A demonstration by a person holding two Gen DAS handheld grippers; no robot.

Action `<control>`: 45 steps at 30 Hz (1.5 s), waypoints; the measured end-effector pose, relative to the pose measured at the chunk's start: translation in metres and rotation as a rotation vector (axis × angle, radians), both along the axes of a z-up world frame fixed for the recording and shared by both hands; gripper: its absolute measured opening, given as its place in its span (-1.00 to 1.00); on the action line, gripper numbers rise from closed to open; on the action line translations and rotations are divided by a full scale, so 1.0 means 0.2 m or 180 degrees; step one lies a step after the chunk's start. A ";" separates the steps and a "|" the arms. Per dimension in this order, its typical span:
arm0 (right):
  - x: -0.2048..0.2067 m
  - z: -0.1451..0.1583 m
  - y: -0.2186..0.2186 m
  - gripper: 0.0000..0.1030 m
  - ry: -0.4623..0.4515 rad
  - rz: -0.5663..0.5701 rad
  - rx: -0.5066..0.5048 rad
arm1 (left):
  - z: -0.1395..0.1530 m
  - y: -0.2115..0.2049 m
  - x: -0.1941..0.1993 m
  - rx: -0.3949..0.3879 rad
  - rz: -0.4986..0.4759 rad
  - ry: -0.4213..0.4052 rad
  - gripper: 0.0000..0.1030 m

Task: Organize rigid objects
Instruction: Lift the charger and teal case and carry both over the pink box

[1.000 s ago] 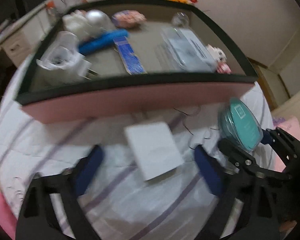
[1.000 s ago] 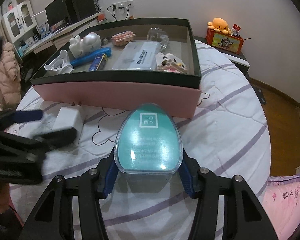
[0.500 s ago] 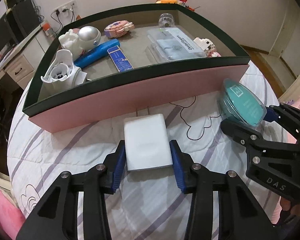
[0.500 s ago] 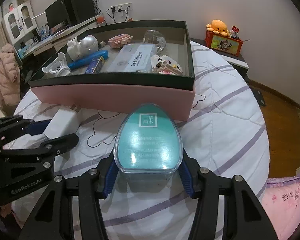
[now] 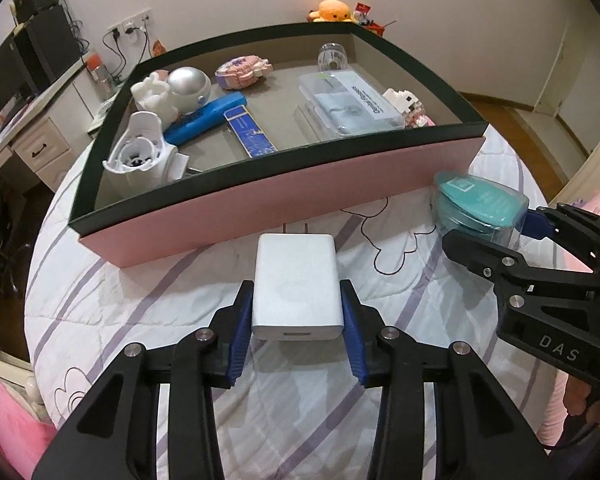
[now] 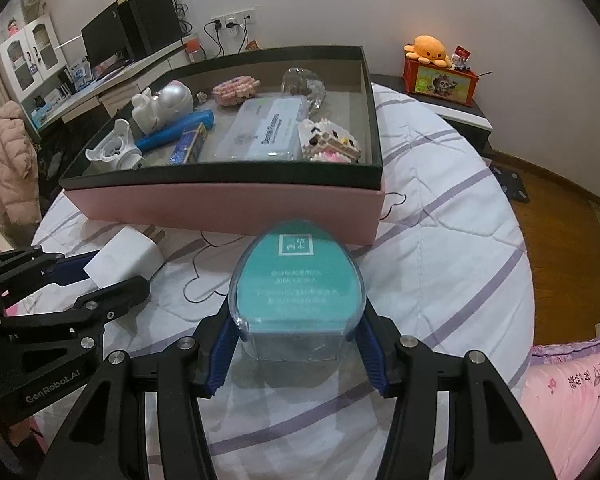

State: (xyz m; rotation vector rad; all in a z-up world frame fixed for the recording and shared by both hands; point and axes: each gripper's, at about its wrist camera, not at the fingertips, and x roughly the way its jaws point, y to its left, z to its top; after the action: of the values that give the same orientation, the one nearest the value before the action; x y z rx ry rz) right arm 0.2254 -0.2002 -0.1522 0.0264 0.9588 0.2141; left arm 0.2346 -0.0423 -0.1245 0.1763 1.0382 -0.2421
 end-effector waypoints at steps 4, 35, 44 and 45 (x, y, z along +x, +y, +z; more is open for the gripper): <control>-0.03 0.04 0.01 0.07 -0.0050 0.0002 0.0007 | 0.03 0.03 -0.03 -0.0013 0.0042 -0.0055 -0.20; -0.64 0.66 0.04 0.07 -0.1230 0.0026 0.0033 | 0.65 0.30 -0.59 -0.0033 0.0542 -0.1380 -0.20; -0.77 0.75 0.06 0.07 -0.1480 0.0101 0.0039 | 0.77 0.30 -0.73 -0.0041 0.0505 -0.1675 -0.20; -0.77 0.75 0.06 0.07 -0.1491 0.0114 0.0045 | 0.77 0.30 -0.73 -0.0045 0.0501 -0.1679 -0.20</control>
State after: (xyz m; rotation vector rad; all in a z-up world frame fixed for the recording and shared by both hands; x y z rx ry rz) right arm 0.0705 -0.1889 -0.0027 -0.0274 0.4912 0.2468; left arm 0.0889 0.0168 0.0299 0.1345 0.5223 -0.0524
